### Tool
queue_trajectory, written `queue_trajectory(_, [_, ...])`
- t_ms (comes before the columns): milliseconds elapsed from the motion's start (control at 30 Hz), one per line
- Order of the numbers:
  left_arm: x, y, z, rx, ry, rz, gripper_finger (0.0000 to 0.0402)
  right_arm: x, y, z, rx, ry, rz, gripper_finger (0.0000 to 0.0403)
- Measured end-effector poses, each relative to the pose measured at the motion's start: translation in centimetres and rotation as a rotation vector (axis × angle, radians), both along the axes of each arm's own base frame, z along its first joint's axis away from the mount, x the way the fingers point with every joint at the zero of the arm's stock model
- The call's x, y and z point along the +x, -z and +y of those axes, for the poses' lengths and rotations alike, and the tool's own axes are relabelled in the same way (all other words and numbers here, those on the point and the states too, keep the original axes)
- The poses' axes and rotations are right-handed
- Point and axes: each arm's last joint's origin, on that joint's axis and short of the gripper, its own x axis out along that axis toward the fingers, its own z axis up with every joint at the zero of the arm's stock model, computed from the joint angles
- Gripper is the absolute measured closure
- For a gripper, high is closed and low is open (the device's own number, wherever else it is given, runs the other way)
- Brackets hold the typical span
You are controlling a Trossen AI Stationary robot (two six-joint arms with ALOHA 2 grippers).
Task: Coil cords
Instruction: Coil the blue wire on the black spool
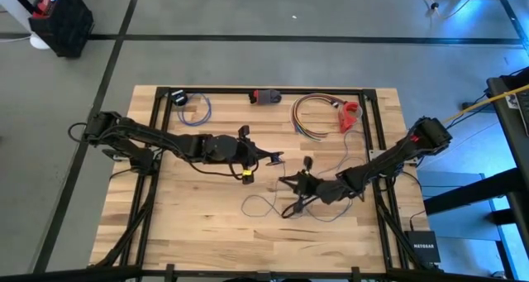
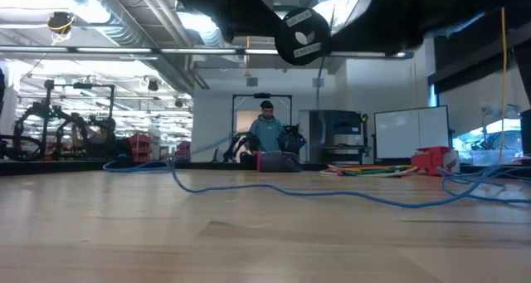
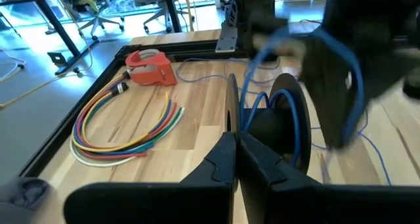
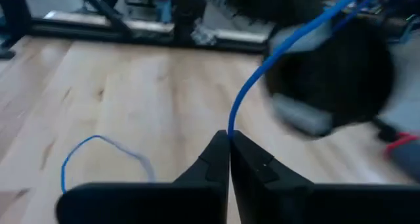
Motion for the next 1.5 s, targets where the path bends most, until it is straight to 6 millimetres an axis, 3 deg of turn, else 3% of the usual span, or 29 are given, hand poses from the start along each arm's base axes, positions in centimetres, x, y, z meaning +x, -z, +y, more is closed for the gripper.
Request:
queue_trajectory(167, [-0.4, -0.7, -0.8, 0.023, 0.037, -0.019, 0.0401, -2.3, -1.4, -0.8, -0.064, 0.09, 0.08, 0.0395])
queue_trajectory(333, [-0.9, -1.8, -1.3, 0.021, 0.055, -0.076, 0.0401, -3.1, -0.5, -1.4, -0.063, 0.141, 0.151, 0.0399])
queue_trajectory(633, [-0.7, -2.8, -2.0, 0.019, 0.077, -0.184, 0.0401, -2.0, 3.3, -1.2, -0.058, 0.165, 0.18, 0.04])
queue_trajectory(867, [-0.7, -3.1, -2.2, 0.015, 0.084, -0.213, 0.0401, 0.0, 4.4, -1.6, 0.034, 0.104, 0.124, 0.0389])
queue_trajectory(1067, [-0.7, -2.9, -2.2, 0.017, 0.083, -0.198, 0.0401, 0.4, 3.9, -1.6, 0.073, 0.061, 0.101, 0.0342])
queue_trajectory(1233, [-0.7, -2.7, -2.2, 0.023, 0.085, -0.181, 0.0401, 0.2, 2.2, -1.4, 0.113, -0.034, 0.126, 0.0289])
queue_trajectory(1500, [-0.7, -2.6, -2.2, 0.025, 0.085, -0.165, 0.0401, -2.6, -1.4, -2.2, 0.174, -0.113, 0.349, 0.0256])
